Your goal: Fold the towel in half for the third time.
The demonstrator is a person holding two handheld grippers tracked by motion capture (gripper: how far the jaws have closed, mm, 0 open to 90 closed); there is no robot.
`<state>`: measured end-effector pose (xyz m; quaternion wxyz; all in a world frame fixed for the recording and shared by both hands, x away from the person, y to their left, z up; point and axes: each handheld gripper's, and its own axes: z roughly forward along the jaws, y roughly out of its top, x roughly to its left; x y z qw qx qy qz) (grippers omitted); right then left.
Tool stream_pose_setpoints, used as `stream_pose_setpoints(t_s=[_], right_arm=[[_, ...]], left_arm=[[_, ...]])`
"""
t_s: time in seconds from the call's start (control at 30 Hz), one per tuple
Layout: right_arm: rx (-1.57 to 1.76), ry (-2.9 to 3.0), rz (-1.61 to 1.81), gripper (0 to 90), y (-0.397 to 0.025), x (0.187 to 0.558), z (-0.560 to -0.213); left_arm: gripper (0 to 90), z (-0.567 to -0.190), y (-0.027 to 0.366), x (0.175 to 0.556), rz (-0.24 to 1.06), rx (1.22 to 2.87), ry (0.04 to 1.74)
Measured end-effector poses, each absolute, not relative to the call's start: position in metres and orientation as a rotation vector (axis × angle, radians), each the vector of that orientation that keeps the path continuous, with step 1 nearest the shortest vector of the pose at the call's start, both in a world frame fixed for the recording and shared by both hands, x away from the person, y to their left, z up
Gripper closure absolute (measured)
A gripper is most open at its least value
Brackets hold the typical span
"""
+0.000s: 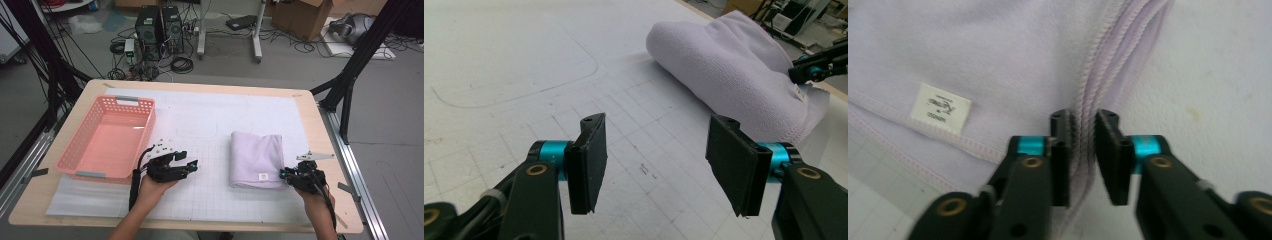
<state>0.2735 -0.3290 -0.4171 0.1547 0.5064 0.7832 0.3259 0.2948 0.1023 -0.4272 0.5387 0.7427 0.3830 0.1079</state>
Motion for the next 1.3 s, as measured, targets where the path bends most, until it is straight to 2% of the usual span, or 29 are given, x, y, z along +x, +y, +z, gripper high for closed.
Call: stream_pose_setpoints(t_s=[0.03,0.13,0.27,0.43,0.57,0.73,0.87,0.97,1.3], right_arm=[[1.454,2.208,0.947,58.6,-0.331,0.272,-0.415],[1.405,2.116,1.052,53.1,-0.334,0.271,-0.403],[1.273,2.122,1.102,62.3,-0.323,0.278,-0.396],[1.240,2.185,1.084,68.9,-0.307,0.298,-0.415],[1.298,2.204,0.930,73.6,-0.311,0.307,-0.429],[1.399,2.161,0.900,70.8,-0.333,0.300,-0.427],[1.327,2.125,0.968,68.6,-0.329,0.303,-0.416],[1.262,2.129,1.004,62.9,-0.315,0.316,-0.410],[1.225,2.270,0.939,63.9,-0.258,0.375,-0.418]], left_arm=[[41.8,-0.427,0.102,0.295,0.259,1.765,0.912],[41.8,-0.427,0.102,0.295,0.259,1.765,0.914],[41.8,-0.428,0.102,0.295,0.254,1.765,0.916],[41.7,-0.428,0.102,0.295,0.253,1.767,0.920],[41.8,-0.428,0.103,0.295,0.255,1.759,0.921],[41.1,-0.428,0.103,0.295,0.252,1.755,0.926],[40.7,-0.428,0.102,0.295,0.254,1.756,0.924],[40.4,-0.428,0.103,0.295,0.254,1.758,0.925],[40.3,-0.428,0.103,0.295,0.256,1.762,0.922]])
